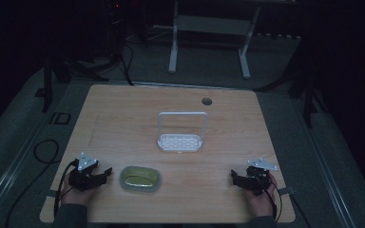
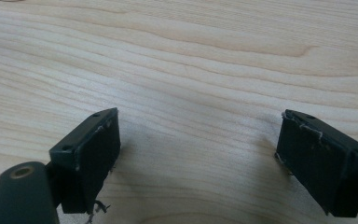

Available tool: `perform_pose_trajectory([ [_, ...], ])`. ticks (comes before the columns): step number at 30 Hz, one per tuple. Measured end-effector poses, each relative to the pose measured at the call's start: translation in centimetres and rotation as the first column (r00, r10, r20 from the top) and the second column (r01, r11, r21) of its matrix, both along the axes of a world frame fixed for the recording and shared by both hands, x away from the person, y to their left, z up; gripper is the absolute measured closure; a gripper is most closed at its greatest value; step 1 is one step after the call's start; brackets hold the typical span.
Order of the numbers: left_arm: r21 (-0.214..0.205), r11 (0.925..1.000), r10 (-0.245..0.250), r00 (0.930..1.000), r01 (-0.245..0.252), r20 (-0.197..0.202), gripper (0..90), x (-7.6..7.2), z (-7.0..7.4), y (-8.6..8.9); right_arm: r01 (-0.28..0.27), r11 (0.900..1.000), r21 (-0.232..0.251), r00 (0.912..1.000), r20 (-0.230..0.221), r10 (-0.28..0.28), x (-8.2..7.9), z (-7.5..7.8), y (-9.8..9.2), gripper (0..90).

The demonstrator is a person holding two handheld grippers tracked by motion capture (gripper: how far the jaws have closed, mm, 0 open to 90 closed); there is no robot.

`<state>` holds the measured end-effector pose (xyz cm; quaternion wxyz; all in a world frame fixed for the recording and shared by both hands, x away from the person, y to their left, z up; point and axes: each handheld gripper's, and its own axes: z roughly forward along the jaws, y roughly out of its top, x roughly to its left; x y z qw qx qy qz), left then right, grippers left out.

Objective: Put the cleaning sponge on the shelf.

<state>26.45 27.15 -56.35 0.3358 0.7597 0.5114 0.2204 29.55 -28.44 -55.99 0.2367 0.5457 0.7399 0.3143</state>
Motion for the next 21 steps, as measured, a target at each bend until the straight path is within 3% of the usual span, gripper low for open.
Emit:
perform_pose_trajectory([
  [4,0.002,1.0,-0.007,1.0,0.007,-0.005,46.2,-0.1,0.1,0.0,0.0,1.0,0.0,1.0,0.0,0.0,0.0,0.0,0.0,12.9],
  [10,0.005,0.998,-0.063,0.9974,0.063,-0.037,58.7,-0.1,0.9,-0.2,0.001,1.0,0.0,1.0,0.0,-0.001,0.0,0.0,0.0,13.0],
  [16,0.007,0.9956,-0.094,0.9953,0.094,-0.024,64.7,-0.3,1.7,-0.4,0.0,1.0,-0.001,1.0,0.0,0.0,0.0,0.0,0.0,13.0],
  [21,0.002,0.9918,-0.128,0.9918,0.128,-0.005,76.0,-0.8,2.8,-0.7,0.002,1.0,-0.001,1.0,0.0,-0.002,0.0,0.0,0.0,13.0],
])
